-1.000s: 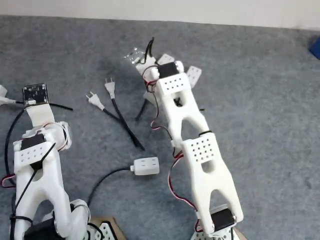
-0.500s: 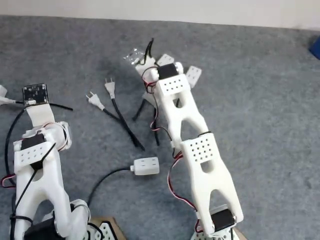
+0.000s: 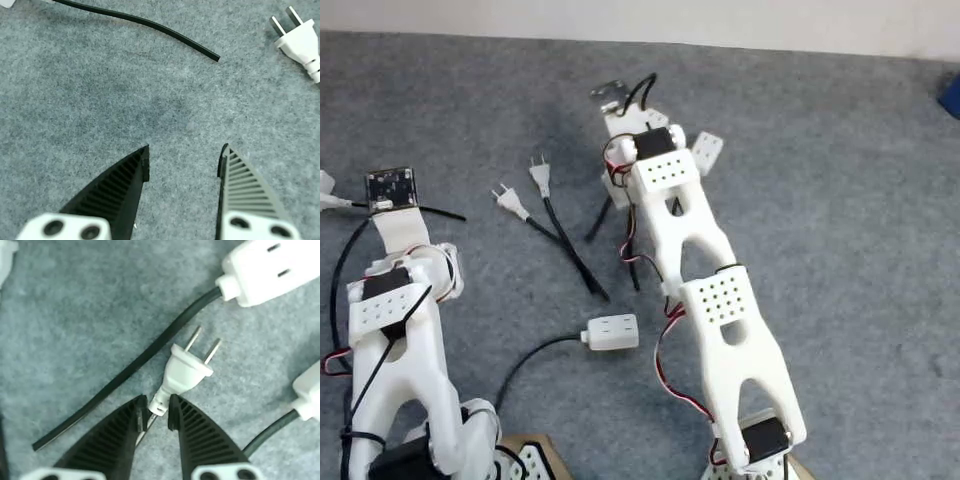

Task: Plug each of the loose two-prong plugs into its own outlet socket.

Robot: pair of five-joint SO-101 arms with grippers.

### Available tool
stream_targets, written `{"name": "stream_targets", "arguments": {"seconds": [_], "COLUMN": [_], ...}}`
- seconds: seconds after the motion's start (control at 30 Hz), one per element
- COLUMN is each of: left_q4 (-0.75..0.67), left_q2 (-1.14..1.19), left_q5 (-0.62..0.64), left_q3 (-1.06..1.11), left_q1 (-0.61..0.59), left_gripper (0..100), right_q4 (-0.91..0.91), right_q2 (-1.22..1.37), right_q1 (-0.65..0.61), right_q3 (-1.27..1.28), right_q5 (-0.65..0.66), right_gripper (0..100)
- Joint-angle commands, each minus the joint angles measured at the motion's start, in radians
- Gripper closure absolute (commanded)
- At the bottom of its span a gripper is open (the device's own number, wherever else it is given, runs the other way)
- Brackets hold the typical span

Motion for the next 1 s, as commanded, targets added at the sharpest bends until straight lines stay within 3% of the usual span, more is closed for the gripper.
{"name": "stream_targets", "arguments": {"seconds": [0.0, 0.2, 0.53, 0.8, 0.97], "left_q4": [-0.011, -0.011, -0.012, -0.014, -0.014], "left_q2": [-0.028, -0.028, -0.036, -0.036, -0.036], "left_q5": [0.006, 0.006, 0.003, 0.003, 0.003], "left_q3": [-0.004, -0.004, 0.013, 0.013, 0.013], "left_q1": [0.015, 0.015, 0.036, 0.036, 0.036], "left_gripper": [76, 76, 76, 77, 77], "right_q4": [-0.01, -0.001, -0.005, -0.004, -0.004], "right_q2": [-0.021, -0.019, 0.041, 0.042, 0.05], "right_q1": [0.019, 0.025, 0.002, -0.048, -0.05], "right_q3": [-0.025, -0.024, -0.036, -0.036, -0.036], "right_q5": [-0.02, -0.021, -0.025, -0.224, -0.262], "right_gripper": [90.3, 77.2, 77.1, 77.1, 77.1]}}
